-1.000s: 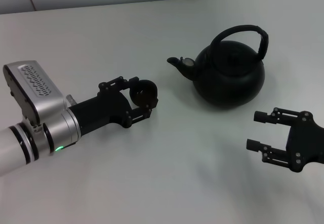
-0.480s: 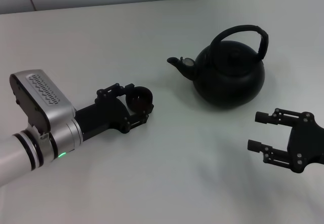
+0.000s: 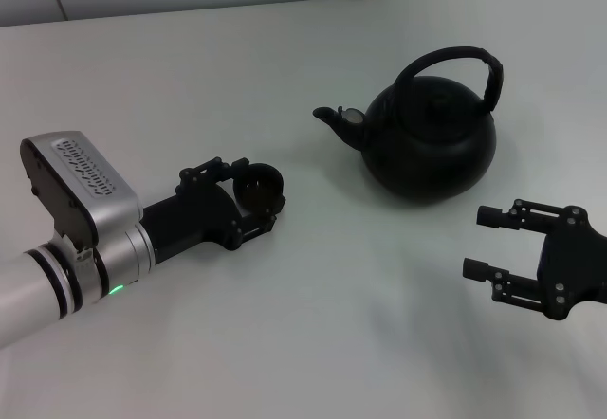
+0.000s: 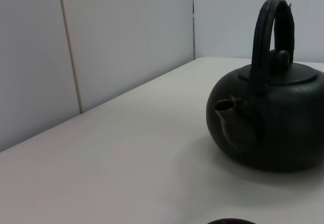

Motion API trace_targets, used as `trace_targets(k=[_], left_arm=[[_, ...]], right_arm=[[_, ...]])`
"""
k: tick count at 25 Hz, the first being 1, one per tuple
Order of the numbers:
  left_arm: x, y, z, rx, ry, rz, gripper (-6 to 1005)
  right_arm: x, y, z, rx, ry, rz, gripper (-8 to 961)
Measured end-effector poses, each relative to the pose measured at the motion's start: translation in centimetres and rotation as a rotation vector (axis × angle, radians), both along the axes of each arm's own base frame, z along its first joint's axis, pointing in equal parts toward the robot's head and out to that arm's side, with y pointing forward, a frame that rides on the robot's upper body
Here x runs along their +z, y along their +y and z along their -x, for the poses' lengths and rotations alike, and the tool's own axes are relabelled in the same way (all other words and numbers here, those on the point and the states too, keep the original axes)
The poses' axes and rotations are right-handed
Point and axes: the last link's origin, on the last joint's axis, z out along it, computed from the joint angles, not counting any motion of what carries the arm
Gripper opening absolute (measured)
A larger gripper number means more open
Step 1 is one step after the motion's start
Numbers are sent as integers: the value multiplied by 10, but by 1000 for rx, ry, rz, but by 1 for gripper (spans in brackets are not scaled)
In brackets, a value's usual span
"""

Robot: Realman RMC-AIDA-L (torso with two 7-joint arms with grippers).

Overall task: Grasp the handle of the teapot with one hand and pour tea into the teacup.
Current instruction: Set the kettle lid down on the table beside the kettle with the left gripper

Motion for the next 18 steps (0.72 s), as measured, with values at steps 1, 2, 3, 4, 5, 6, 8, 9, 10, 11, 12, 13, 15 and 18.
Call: trace_targets(k=[1,2,3,4,5,6,8,9,10,11,12,13,15,18], left_arm=[[0,0,0,0,0,0,689],[0,0,0,1,1,0,689],[0,0,0,2,3,0,689],[0,0,1,3,4,0,689],[0,0,1,4,4,0,689],[0,0,1,4,4,0,689],[-1,0,1,4,4,2,689],[-1,-1,1,4,4,3,689],[-1,-1,1,4,4,3,689],[-2,-2,1,6,2,6,689],[-2,-2,1,6,2,6,689],[-2,-2,1,6,2,6,689],[-2,-2,1,7,1,7,689],[-2,-2,1,9,0,8,689]], right_arm=[[0,0,0,0,0,0,627],[0,0,0,0,0,0,627],[0,0,0,0,0,0,627],[0,0,0,0,0,0,627],[0,0,0,1,0,0,627],[0,0,0,1,0,0,627],[0,0,0,1,0,0,627],[0,0,0,1,0,0,627],[0,0,0,1,0,0,627],[0,0,0,1,0,0,627],[0,0,0,1,0,0,627],[0,0,0,1,0,0,627],[0,0,0,2,1,0,627],[0,0,0,2,1,1,626]])
